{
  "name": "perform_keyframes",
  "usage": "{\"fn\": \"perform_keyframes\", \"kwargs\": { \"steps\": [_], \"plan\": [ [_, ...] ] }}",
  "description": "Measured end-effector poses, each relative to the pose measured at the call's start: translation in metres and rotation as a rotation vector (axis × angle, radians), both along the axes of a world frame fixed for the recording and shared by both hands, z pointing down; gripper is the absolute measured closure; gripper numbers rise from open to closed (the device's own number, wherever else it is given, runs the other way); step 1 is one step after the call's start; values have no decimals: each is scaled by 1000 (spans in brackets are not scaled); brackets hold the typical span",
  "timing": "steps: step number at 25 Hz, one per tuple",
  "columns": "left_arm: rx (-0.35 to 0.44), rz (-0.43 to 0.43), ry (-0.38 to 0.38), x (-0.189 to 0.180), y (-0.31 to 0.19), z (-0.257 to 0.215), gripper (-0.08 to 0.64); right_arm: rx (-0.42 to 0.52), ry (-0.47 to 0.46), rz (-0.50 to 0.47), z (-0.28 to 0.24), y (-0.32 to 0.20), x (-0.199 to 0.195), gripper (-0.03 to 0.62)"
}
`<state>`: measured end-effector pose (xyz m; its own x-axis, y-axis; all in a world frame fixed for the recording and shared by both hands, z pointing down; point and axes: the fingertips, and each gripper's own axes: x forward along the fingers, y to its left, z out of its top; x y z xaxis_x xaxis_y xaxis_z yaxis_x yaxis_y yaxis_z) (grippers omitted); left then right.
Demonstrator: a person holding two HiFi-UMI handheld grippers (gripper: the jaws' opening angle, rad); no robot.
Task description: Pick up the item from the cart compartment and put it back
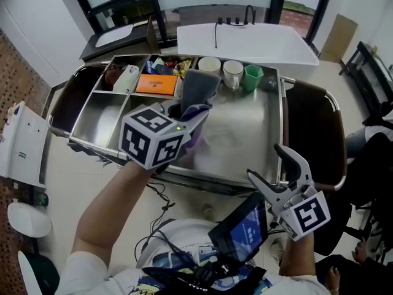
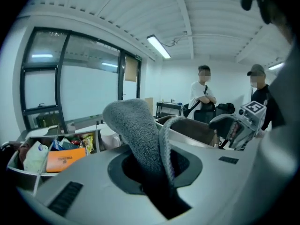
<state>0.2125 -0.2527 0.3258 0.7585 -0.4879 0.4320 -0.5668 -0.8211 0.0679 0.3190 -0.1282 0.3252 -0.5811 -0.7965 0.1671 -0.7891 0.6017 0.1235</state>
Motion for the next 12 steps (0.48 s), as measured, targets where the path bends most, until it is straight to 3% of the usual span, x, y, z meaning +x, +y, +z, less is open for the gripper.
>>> {"fn": "perform_keyframes", "kwargs": {
  "steps": [4,12],
  "plan": [
    [80,12,45,-25,37,-29,488,3,-8,14,-2,4,-8,235],
    [142,-31,133,-102,98,-44,488,0,1,39,1,22,-37,235]
  ]
}}
